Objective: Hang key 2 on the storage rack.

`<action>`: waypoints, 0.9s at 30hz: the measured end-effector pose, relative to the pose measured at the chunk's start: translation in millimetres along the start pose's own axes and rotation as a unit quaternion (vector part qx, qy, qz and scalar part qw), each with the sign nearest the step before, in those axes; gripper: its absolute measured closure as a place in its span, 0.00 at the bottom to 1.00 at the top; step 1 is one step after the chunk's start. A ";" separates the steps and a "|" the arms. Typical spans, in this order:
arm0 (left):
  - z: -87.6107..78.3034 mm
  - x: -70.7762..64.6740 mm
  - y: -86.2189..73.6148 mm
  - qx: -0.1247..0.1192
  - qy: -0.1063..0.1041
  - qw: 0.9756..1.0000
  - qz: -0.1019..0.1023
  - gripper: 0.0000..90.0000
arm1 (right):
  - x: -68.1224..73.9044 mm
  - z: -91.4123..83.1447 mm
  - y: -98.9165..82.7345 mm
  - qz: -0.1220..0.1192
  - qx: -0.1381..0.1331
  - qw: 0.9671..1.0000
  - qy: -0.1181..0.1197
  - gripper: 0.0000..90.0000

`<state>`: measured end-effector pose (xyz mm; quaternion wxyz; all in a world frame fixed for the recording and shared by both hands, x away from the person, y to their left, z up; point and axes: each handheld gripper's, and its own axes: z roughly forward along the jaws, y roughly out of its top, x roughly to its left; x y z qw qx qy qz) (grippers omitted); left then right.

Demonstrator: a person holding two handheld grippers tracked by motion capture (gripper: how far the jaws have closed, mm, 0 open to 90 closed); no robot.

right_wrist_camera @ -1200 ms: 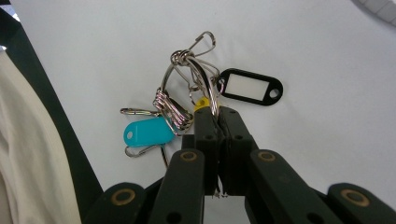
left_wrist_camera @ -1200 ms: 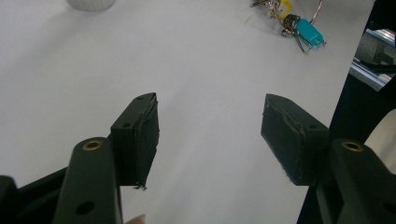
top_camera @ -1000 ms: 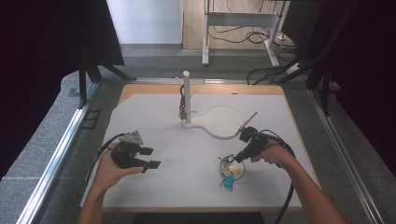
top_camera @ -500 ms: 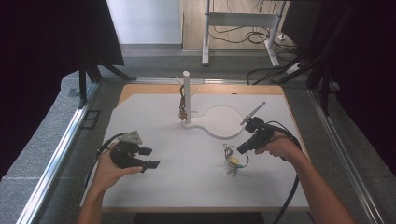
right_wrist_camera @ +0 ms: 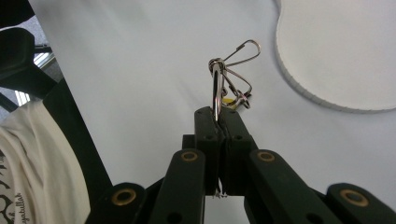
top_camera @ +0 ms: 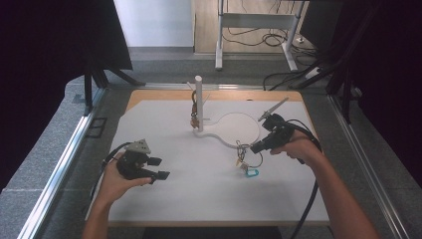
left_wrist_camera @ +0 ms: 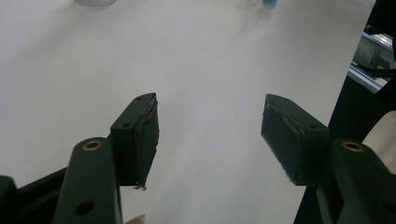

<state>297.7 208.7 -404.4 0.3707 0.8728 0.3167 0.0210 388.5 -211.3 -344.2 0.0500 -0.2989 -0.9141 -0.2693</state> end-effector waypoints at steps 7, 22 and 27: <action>-0.3 0.0 -0.1 0.000 0.000 1.000 0.000 0.42 | 1.4 -11.9 10.4 -0.005 -0.011 1.000 -0.009 0.97; -2.2 0.9 -0.9 -0.003 0.001 1.000 0.000 0.41 | 0.6 -23.3 31.3 -0.004 -0.027 1.000 -0.015 0.97; -3.0 1.1 -1.2 -0.004 0.001 1.000 0.000 0.41 | -1.9 -23.7 36.6 -0.001 -0.029 0.999 -0.015 0.97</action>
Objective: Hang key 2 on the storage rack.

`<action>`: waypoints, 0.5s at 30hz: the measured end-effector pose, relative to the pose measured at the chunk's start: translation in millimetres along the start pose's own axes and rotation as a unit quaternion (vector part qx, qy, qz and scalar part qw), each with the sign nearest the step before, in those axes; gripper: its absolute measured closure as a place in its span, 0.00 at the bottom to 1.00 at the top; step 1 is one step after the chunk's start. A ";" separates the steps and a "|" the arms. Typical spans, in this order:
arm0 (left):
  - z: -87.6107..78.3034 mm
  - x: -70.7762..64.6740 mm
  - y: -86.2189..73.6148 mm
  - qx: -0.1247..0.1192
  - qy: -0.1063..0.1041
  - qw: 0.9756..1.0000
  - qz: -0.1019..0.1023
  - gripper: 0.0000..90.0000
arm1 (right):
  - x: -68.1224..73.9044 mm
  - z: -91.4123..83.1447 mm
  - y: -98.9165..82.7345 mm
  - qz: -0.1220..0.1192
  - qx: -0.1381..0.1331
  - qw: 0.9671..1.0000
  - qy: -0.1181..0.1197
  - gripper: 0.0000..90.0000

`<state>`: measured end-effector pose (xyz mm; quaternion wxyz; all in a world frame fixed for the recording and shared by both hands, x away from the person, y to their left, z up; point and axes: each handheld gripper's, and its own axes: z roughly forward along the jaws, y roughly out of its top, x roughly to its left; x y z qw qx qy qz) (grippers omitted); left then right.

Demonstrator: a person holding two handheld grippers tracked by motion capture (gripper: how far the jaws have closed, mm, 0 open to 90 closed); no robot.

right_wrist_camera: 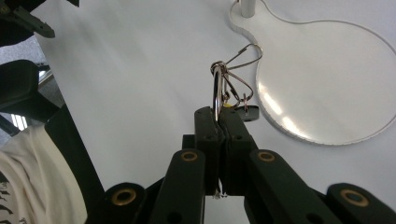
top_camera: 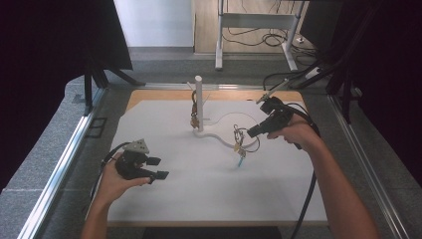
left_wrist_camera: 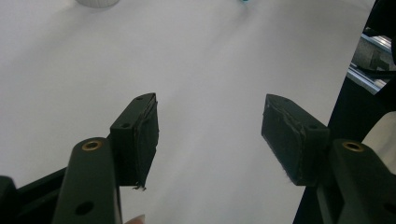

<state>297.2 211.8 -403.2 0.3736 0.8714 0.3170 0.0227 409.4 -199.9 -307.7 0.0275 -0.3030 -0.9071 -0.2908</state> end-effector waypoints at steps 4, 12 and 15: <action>0.1 0.0 -0.2 0.000 -0.001 1.000 -0.001 0.41 | -1.4 -0.1 3.1 0.002 -0.004 1.000 0.000 0.97; -1.3 0.1 -0.3 0.000 -0.001 1.000 0.001 0.41 | -4.5 -1.6 10.9 0.006 -0.010 1.000 0.003 0.97; -2.1 0.2 -0.4 -0.002 -0.001 1.000 0.001 0.41 | -6.2 -2.0 13.7 0.009 -0.014 1.000 0.003 0.97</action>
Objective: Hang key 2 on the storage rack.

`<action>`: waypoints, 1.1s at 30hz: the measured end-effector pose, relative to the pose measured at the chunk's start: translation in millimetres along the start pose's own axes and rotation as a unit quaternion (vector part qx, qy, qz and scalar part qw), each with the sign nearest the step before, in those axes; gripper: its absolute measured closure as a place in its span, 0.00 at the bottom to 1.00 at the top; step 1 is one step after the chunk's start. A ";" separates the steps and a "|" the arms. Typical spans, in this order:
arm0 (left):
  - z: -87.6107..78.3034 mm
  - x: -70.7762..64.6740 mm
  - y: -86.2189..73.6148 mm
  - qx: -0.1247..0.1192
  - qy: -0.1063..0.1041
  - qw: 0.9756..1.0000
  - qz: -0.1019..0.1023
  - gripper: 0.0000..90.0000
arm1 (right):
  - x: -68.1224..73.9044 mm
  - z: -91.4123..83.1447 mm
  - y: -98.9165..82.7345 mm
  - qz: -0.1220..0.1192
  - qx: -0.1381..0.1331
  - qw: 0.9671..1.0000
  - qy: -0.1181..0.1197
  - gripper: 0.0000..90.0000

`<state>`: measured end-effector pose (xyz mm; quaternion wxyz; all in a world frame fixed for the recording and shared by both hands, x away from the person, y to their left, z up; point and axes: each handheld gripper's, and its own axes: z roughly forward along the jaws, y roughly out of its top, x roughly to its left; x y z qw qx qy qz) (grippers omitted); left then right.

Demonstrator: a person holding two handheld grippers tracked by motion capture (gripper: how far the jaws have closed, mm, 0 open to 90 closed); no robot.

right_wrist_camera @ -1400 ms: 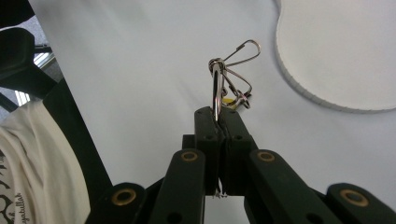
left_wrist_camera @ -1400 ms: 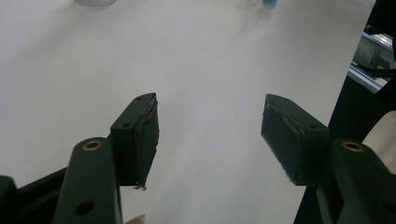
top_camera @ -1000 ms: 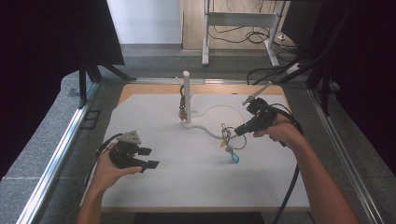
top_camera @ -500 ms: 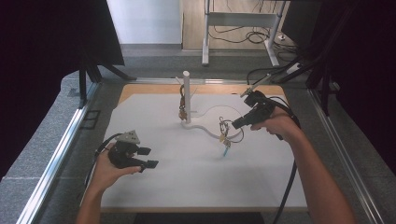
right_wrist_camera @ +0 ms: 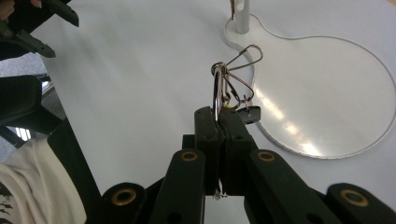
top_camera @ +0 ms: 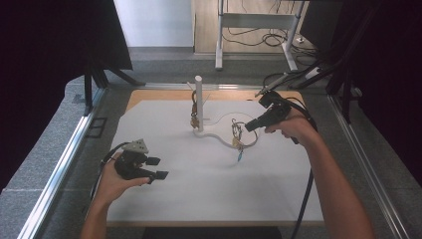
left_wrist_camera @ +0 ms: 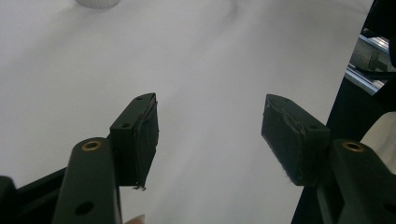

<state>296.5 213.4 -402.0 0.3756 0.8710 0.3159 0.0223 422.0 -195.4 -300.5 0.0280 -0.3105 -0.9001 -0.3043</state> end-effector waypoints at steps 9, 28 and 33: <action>-1.3 0.1 -0.2 -0.002 0.000 1.000 -0.001 0.41 | -3.6 -0.9 8.6 0.002 -0.003 1.000 -0.005 0.97; -2.9 0.6 -0.7 -0.005 -0.001 1.000 -0.001 0.41 | -7.1 0.4 29.4 0.007 -0.010 1.000 -0.010 0.97; -4.1 1.1 -0.9 -0.006 -0.001 1.000 0.001 0.41 | -8.8 2.1 33.1 0.009 -0.011 1.000 -0.011 0.97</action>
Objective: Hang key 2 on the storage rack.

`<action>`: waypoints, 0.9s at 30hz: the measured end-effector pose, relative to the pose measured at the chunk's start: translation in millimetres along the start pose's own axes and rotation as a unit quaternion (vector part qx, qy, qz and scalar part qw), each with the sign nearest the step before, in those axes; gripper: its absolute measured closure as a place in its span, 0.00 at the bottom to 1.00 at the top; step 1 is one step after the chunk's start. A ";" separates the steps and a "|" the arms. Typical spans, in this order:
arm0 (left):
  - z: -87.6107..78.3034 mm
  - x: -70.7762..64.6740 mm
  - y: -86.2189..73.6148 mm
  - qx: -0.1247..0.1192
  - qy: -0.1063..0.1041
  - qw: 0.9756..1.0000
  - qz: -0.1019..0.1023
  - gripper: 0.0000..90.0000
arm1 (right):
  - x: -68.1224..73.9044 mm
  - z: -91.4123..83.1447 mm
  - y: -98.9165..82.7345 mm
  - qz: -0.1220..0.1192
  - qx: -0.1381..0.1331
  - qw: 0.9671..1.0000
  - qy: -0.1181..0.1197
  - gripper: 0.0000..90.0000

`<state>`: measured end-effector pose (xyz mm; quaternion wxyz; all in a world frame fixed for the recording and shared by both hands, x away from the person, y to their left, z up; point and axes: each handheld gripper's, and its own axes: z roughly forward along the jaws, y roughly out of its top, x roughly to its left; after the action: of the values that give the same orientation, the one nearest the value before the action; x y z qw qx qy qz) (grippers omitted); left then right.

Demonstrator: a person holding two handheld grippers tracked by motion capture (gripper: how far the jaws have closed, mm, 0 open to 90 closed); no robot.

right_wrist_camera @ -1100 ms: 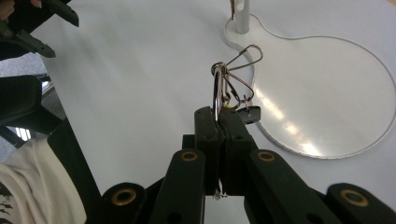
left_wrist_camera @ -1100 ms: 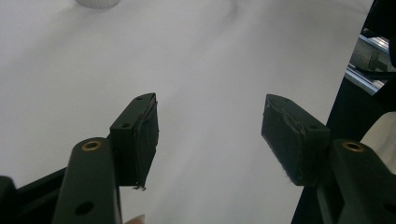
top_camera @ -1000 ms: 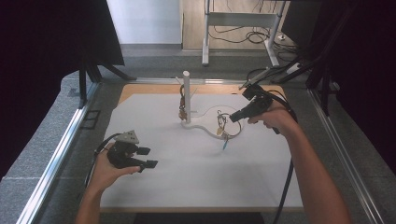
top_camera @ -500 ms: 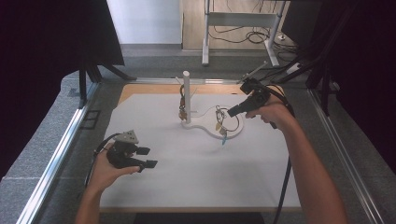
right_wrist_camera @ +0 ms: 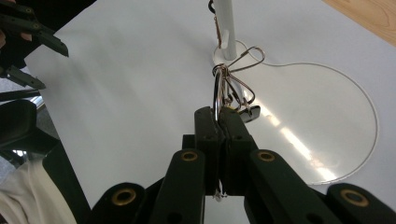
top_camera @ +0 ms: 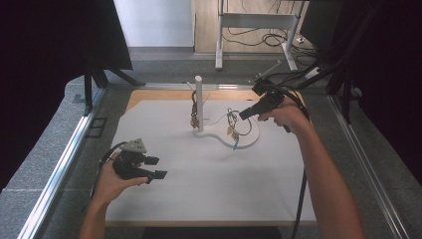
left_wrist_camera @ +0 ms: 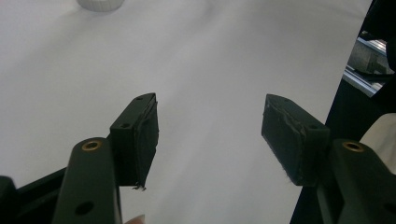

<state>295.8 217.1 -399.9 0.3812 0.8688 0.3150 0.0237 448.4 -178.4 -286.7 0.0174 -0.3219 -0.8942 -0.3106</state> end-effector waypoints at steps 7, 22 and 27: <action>-0.9 -0.3 0.0 -0.001 0.000 1.000 -0.001 0.41 | -1.4 4.2 7.1 -0.001 0.002 1.000 -0.001 0.97; -2.5 -1.0 0.4 -0.004 0.000 1.000 0.000 0.41 | -4.5 9.4 19.1 0.005 -0.004 1.000 -0.003 0.97; -2.1 -1.1 0.4 -0.003 -0.001 1.000 0.001 0.41 | -4.9 9.1 21.8 0.005 -0.008 1.000 -0.002 0.97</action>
<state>294.5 217.6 -397.9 0.3845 0.8678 0.3140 0.0241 466.7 -162.9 -283.2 0.0150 -0.3270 -0.8902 -0.3167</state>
